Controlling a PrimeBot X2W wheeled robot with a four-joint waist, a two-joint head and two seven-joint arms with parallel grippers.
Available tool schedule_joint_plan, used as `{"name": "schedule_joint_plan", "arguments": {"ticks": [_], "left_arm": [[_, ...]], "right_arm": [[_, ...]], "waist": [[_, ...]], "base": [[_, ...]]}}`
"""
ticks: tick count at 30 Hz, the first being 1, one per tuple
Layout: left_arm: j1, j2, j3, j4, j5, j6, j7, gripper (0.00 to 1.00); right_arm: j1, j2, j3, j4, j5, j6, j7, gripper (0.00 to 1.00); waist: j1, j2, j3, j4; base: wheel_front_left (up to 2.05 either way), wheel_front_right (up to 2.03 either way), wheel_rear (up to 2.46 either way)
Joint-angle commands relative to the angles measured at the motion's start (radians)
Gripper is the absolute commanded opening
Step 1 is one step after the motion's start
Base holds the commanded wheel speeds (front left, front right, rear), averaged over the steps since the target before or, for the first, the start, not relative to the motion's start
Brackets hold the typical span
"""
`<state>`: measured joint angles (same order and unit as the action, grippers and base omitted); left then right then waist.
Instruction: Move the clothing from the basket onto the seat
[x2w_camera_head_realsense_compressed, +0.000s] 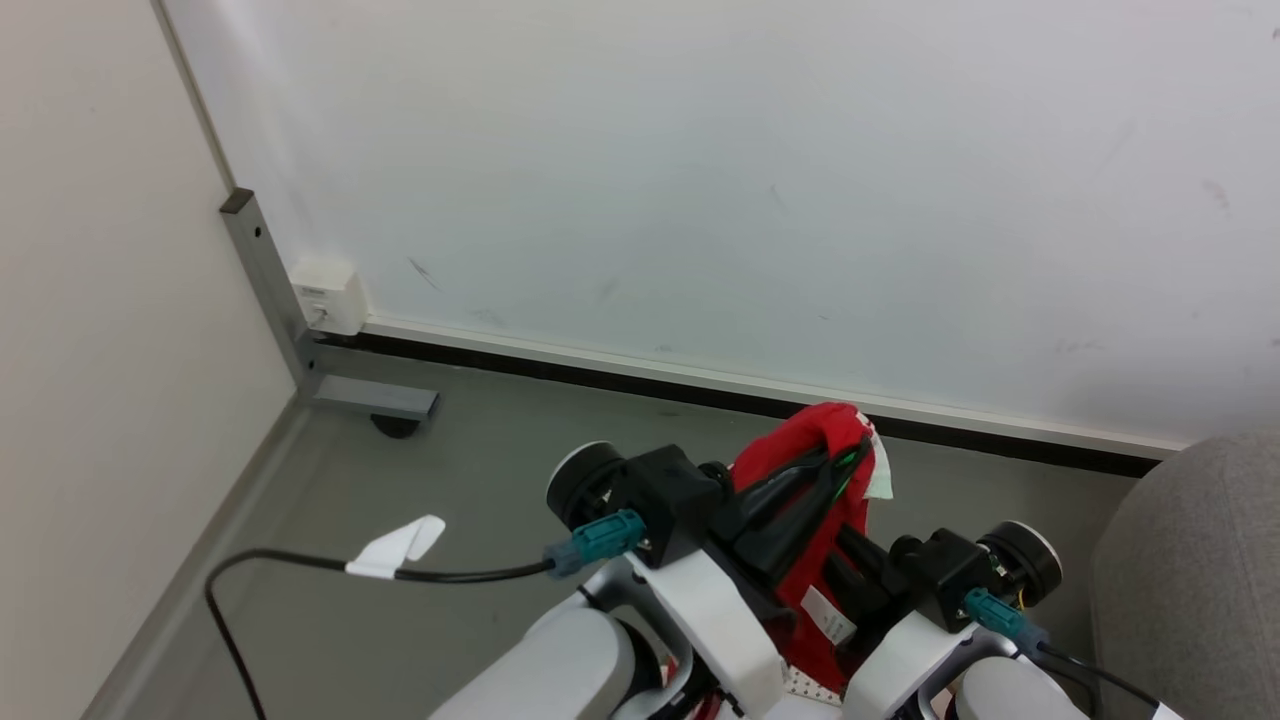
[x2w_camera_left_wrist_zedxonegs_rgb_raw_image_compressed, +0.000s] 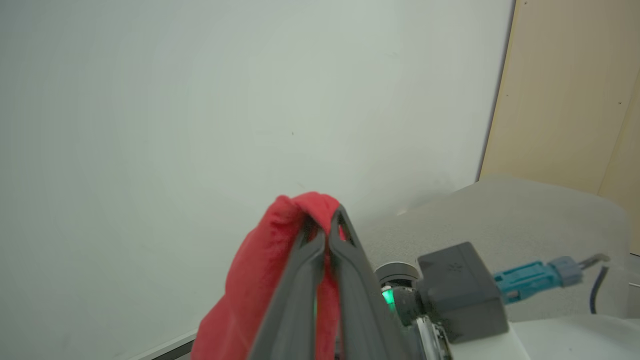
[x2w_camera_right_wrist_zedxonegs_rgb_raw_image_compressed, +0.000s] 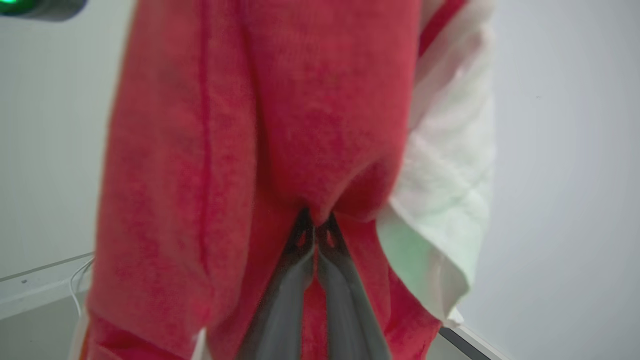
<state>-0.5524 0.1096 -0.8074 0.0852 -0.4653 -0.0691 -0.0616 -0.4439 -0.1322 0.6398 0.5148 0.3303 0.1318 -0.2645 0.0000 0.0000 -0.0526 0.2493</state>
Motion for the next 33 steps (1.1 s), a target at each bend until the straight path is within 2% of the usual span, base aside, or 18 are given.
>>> {"name": "schedule_joint_plan", "arguments": {"ticks": [1, 13, 25, 27, 28, 33], "left_arm": [[0.009, 0.009, 0.009, 0.004, -0.012, 0.006, -0.005, 0.00], [0.019, 0.027, 0.046, 0.059, -0.034, 0.026, -0.040, 0.00], [0.044, 0.022, 0.003, 0.080, -0.033, 0.017, -0.051, 0.00], [0.045, 0.021, -0.001, 0.080, -0.035, 0.014, -0.052, 0.50], [0.045, 0.022, -0.005, 0.079, -0.037, 0.010, -0.052, 1.00], [0.056, 0.026, -0.015, 0.075, -0.040, 0.007, -0.059, 1.00]], "right_arm": [[0.005, -0.010, 0.000, -0.011, 0.012, -0.002, 0.000, 0.00], [0.093, -0.040, -0.059, -0.111, 0.022, -0.002, 0.000, 0.00], [0.152, -0.030, -0.184, -0.207, 0.032, -0.002, 0.000, 0.00], [0.156, -0.028, -0.198, -0.215, 0.035, -0.002, 0.000, 0.00], [0.158, -0.026, -0.208, -0.219, 0.041, -0.002, 0.000, 0.00], [0.158, -0.029, -0.248, -0.243, 0.045, -0.002, 0.000, 0.00]], "waist": [[0.0000, 0.0000, 0.002, -0.006], [0.0000, 0.0000, 0.014, -0.044], [0.0000, 0.0000, 0.025, -0.100], [0.0000, 0.0000, 0.027, -0.109], [0.0000, 0.0000, 0.027, -0.114], [0.0000, 0.0000, 0.032, -0.152]], "base": [[0.00, 0.00, 0.00], [0.00, 0.00, 0.00], [0.00, 0.00, 0.00], [0.00, 0.00, 0.00], [0.00, 0.00, 0.00], [0.00, 0.00, 0.00]]}}
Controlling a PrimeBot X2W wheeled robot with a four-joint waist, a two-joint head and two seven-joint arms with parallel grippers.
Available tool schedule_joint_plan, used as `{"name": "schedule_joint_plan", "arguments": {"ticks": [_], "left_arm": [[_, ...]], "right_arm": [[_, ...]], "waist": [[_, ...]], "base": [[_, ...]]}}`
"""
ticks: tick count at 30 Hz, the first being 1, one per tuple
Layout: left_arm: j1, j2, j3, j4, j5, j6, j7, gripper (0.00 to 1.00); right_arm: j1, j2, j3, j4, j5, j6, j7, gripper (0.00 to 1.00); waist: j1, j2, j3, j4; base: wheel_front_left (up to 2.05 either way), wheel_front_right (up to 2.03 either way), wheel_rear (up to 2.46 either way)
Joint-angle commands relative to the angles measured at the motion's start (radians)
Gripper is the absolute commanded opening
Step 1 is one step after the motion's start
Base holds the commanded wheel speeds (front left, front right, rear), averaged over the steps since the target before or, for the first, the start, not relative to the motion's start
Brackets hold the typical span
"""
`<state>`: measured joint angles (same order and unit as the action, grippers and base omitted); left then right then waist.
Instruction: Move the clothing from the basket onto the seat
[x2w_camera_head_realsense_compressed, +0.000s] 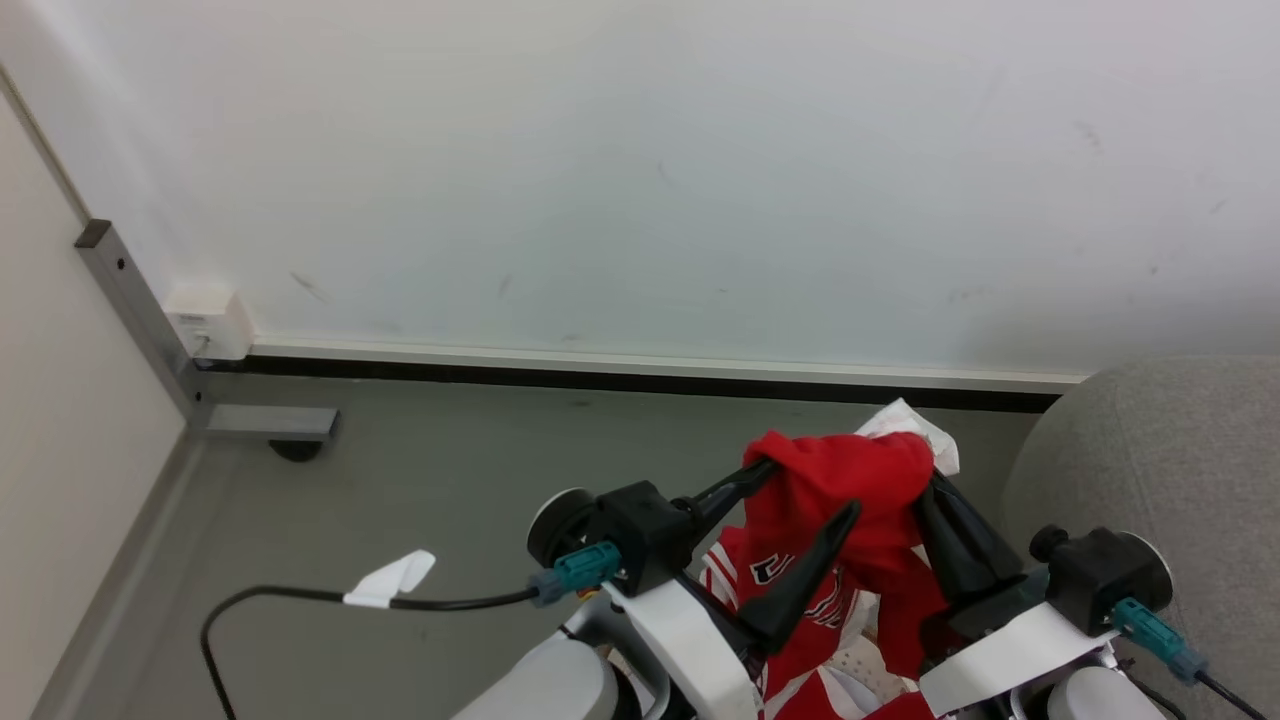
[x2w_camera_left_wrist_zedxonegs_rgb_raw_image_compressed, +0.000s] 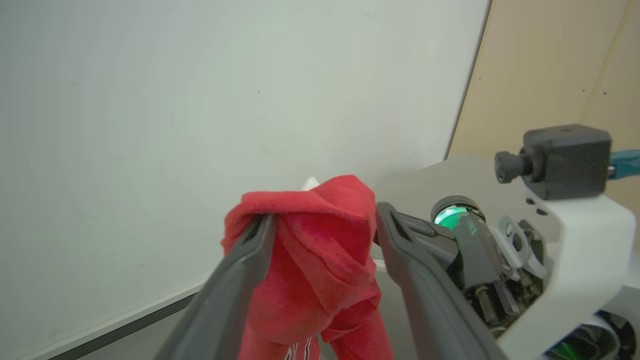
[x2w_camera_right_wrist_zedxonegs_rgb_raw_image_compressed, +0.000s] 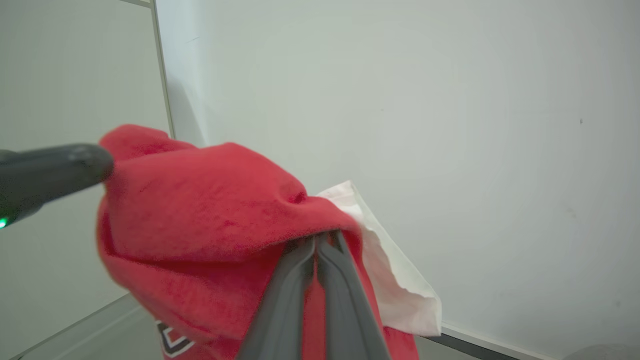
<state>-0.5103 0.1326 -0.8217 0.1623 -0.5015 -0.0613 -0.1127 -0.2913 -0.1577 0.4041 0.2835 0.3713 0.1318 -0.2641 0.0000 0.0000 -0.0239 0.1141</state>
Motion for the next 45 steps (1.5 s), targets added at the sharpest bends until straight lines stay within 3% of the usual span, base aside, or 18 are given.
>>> {"name": "schedule_joint_plan", "arguments": {"ticks": [1, 12, 32, 38, 45], "left_arm": [[0.014, 0.003, -0.001, -0.002, -0.004, -0.001, -0.008, 1.00], [0.011, 0.017, -0.032, -0.006, 0.036, -0.003, -0.057, 1.00], [-0.016, -0.001, -0.040, 0.056, 0.069, -0.009, -0.138, 1.00], [-0.027, -0.008, -0.042, 0.077, 0.077, -0.016, -0.145, 1.00], [-0.056, -0.011, -0.051, 0.089, 0.094, -0.027, -0.150, 1.00]], "right_arm": [[0.006, -0.004, -0.012, -0.012, 0.004, -0.002, 0.000, 0.00], [0.006, -0.037, -0.108, -0.065, -0.022, -0.002, 0.000, 0.00], [-0.012, -0.115, -0.170, -0.195, -0.036, -0.002, 0.000, 0.00], [-0.029, -0.128, -0.162, -0.206, -0.025, -0.002, 0.000, 0.00], [-0.121, -0.184, -0.150, -0.196, 0.005, -0.002, 0.000, 0.00]], "waist": [[0.0000, 0.0000, 0.003, -0.016], [0.0000, 0.0000, 0.024, -0.149], [0.0000, 0.0000, 0.081, -0.474], [0.0000, 0.0000, 0.095, -0.513], [0.0000, 0.0000, 0.149, -0.502]], "base": [[0.00, 0.00, 0.00], [0.00, 0.00, 0.00], [0.00, 0.00, 0.00], [0.00, 0.00, 0.00], [0.00, 0.00, 0.00]]}}
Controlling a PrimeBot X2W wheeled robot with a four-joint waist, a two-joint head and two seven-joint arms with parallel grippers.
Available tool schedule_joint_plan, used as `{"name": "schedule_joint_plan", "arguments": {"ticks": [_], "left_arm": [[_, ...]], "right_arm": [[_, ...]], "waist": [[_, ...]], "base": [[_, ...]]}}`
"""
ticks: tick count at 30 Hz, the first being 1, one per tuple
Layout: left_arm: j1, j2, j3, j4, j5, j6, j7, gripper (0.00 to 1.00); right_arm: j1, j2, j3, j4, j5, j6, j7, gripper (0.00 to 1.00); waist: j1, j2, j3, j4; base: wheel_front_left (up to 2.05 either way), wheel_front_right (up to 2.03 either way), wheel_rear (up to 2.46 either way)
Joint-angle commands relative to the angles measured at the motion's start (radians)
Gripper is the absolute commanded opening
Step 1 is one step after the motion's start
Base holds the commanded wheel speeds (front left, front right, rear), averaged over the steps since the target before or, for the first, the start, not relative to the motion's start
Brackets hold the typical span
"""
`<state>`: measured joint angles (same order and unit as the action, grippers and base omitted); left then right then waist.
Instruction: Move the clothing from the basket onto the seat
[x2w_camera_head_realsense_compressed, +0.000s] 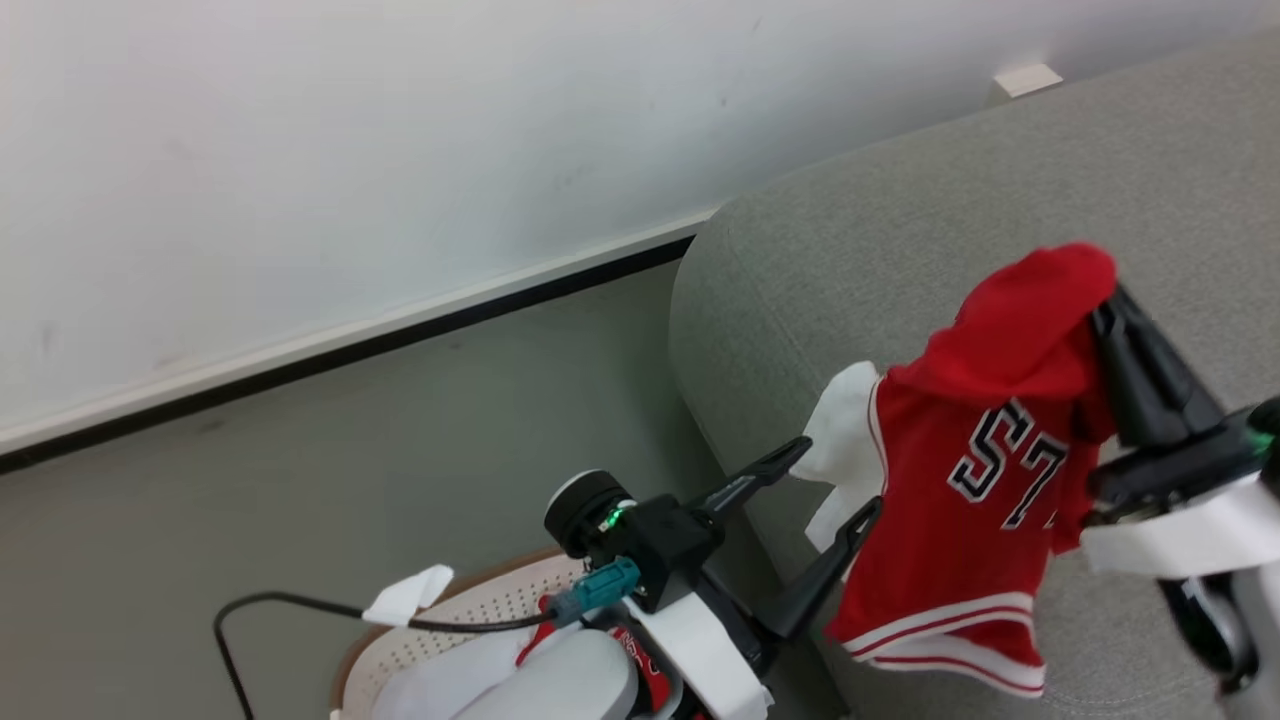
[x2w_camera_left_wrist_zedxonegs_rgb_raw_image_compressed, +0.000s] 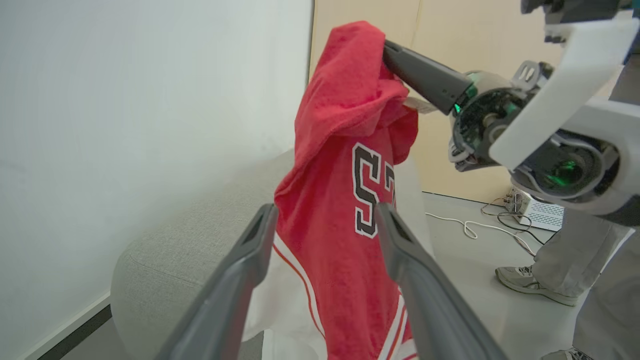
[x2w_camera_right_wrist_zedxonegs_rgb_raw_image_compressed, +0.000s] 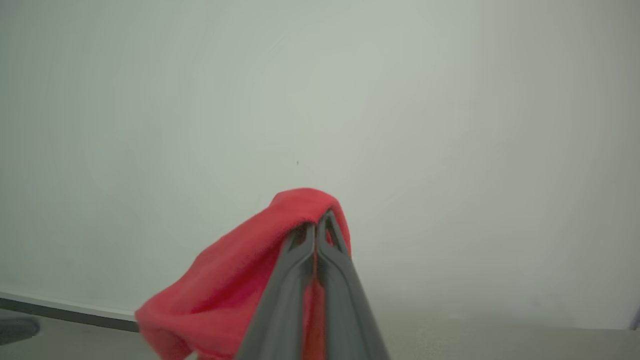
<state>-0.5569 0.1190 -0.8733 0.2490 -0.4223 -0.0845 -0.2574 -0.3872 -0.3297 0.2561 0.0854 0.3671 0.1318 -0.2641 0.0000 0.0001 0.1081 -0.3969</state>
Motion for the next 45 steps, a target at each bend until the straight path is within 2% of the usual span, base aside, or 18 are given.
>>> {"name": "schedule_joint_plan", "arguments": {"ticks": [1, 9, 14, 17, 23, 27, 34, 42, 44, 45], "left_arm": [[-0.013, 0.004, 0.000, 0.004, 0.016, -0.004, -0.006, 1.00], [-0.072, 0.013, -0.007, 0.007, 0.032, -0.009, 0.003, 1.00], [-0.113, 0.015, -0.010, 0.000, 0.051, -0.011, 0.010, 1.00], [-0.134, 0.016, -0.012, -0.003, 0.058, -0.011, 0.011, 1.00], [-0.181, 0.011, -0.015, -0.009, 0.076, -0.009, 0.015, 1.00], [-0.206, 0.004, -0.017, -0.009, 0.083, -0.006, 0.013, 1.00], [-0.220, -0.001, -0.018, -0.001, 0.083, 0.005, 0.009, 1.00], [-0.230, 0.008, -0.010, -0.005, 0.083, 0.017, 0.005, 1.00], [-0.232, 0.009, -0.007, -0.004, 0.080, 0.020, 0.004, 1.00], [-0.233, 0.010, -0.005, -0.003, 0.078, 0.021, 0.004, 1.00]], "right_arm": [[-0.049, -0.028, 0.002, 0.008, 0.014, -0.002, 0.000, 0.00], [-0.313, -0.183, 0.009, 0.096, 0.118, -0.002, 0.000, 0.00], [-0.504, -0.310, 0.004, 0.177, 0.190, -0.002, 0.000, 0.00], [-0.611, -0.394, 0.008, 0.246, 0.223, -0.002, 0.000, 0.00], [-0.754, -0.498, 0.058, 0.430, 0.261, -0.002, 0.001, 0.00], [-0.784, -0.517, 0.145, 0.573, 0.288, -0.002, 0.003, 0.00], [-0.721, -0.465, 0.267, 0.800, 0.358, -0.002, 0.026, 0.00], [-0.657, -0.433, 0.365, 0.909, 0.463, -0.002, 0.148, 0.00], [-0.660, -0.435, 0.383, 0.914, 0.477, -0.002, 0.153, 0.00], [-0.664, -0.437, 0.393, 0.918, 0.481, -0.002, 0.150, 0.03]], "waist": [[0.0000, -0.0001, 0.027, 0.015], [0.0000, -0.0001, 0.148, 0.081], [0.0000, -0.0001, 0.239, 0.130], [0.0000, -0.0001, 0.287, 0.161], [0.0000, -0.0001, 0.379, 0.218], [0.0000, -0.0001, 0.425, 0.249], [0.0000, -0.0001, 0.476, 0.280], [0.0000, -0.0001, 0.502, 0.293], [0.0000, -0.0001, 0.501, 0.293], [0.0000, -0.0001, 0.498, 0.292]], "base": [[0.00, 0.00, 0.00], [0.00, 0.00, 0.00], [0.00, 0.00, 0.00], [0.00, 0.00, 0.00], [0.00, 0.00, 0.00], [0.00, 0.00, 0.00], [0.00, 0.00, 0.00], [0.00, 0.00, 0.00], [0.00, 0.00, 0.00], [0.00, 0.00, 0.00]]}}
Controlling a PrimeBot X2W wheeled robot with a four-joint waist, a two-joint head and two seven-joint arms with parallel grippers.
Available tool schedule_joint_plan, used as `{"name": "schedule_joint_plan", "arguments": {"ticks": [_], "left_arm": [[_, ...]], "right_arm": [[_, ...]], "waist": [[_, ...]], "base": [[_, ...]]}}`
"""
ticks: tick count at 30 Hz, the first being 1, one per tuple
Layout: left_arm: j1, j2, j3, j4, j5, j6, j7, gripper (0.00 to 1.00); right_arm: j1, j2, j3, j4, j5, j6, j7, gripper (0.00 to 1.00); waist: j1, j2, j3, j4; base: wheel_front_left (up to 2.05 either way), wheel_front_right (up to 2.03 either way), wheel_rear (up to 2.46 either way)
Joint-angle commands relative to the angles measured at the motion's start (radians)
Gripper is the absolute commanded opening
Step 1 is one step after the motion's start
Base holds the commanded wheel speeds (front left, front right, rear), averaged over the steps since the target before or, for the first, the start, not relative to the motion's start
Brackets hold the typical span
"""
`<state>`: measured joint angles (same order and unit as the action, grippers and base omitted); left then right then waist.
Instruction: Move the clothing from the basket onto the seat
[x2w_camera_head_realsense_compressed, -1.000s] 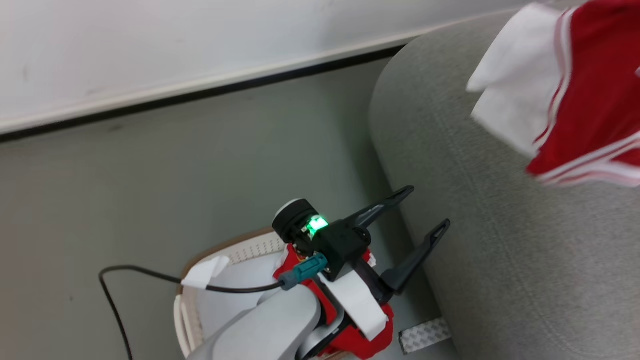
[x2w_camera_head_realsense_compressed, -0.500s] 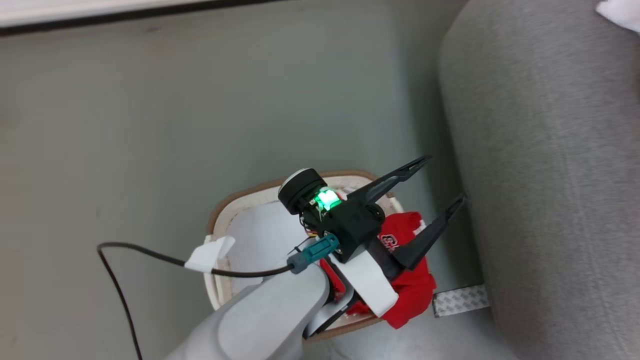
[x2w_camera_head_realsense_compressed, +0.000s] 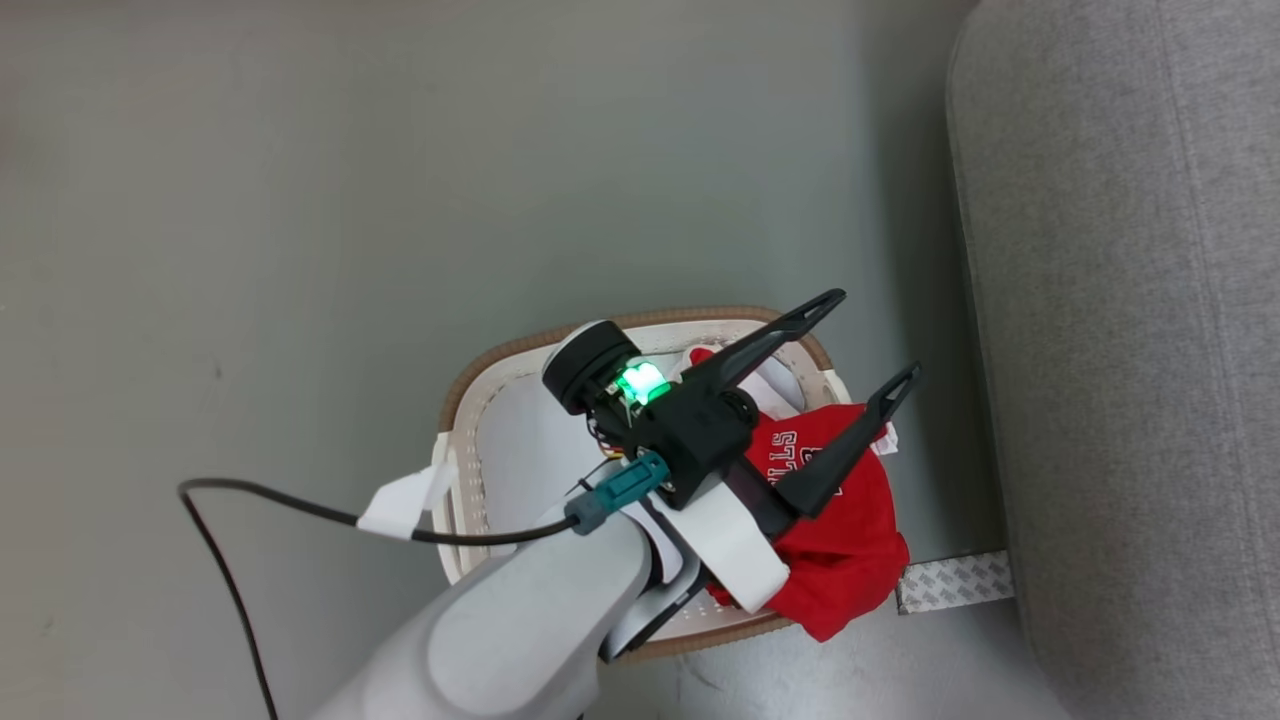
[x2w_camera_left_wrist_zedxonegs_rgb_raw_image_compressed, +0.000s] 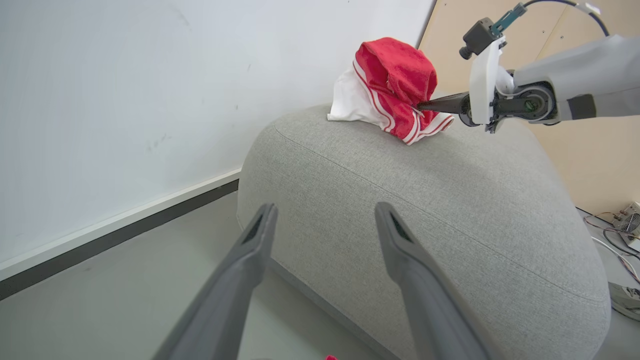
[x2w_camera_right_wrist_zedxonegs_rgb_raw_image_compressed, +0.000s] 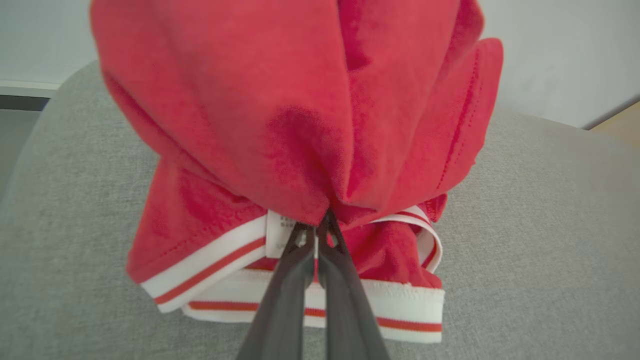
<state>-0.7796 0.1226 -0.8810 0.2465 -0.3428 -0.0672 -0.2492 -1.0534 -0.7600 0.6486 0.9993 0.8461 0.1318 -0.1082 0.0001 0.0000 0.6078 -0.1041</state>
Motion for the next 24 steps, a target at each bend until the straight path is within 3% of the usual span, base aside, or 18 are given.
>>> {"name": "schedule_joint_plan", "arguments": {"ticks": [1, 2, 3, 11, 16, 24], "left_arm": [[-0.009, 0.007, 0.004, 0.002, -0.003, 0.003, -0.006, 1.00], [-0.006, 0.008, 0.006, 0.004, -0.006, 0.005, -0.007, 1.00], [-0.002, 0.010, 0.008, 0.006, -0.009, 0.006, -0.007, 1.00], [0.041, 0.026, 0.031, 0.016, -0.026, 0.023, -0.014, 1.00], [0.091, 0.050, 0.066, 0.009, -0.048, 0.037, -0.015, 1.00], [0.207, 0.106, 0.165, -0.040, -0.086, 0.078, -0.016, 1.00]], "right_arm": [[-0.003, -0.007, 0.012, 0.004, 0.005, -0.002, -0.008, 0.27], [-0.010, -0.008, 0.022, 0.003, 0.007, -0.002, -0.013, 0.48], [-0.015, -0.006, 0.033, 0.003, 0.008, -0.002, -0.018, 1.00], [0.004, -0.001, 0.156, -0.059, 0.076, -0.002, 0.036, 1.00], [0.026, -0.044, 0.258, -0.141, 0.105, -0.002, 0.045, 1.00], [0.013, -0.106, 0.351, -0.257, 0.138, -0.002, -0.051, 1.00]], "waist": [[-0.0001, 0.0000, -0.006, -0.003], [-0.0001, 0.0000, -0.012, -0.006], [-0.0001, 0.0000, -0.018, -0.010], [-0.0001, 0.0000, -0.117, -0.038], [-0.0001, 0.0000, -0.216, -0.053], [-0.0001, 0.0000, -0.389, -0.042]], "base": [[0.00, 0.00, 0.00], [0.00, 0.00, 0.00], [0.00, 0.00, 0.00], [0.00, 0.00, 0.00], [0.00, 0.00, 0.00], [0.00, 0.00, 0.00]]}}
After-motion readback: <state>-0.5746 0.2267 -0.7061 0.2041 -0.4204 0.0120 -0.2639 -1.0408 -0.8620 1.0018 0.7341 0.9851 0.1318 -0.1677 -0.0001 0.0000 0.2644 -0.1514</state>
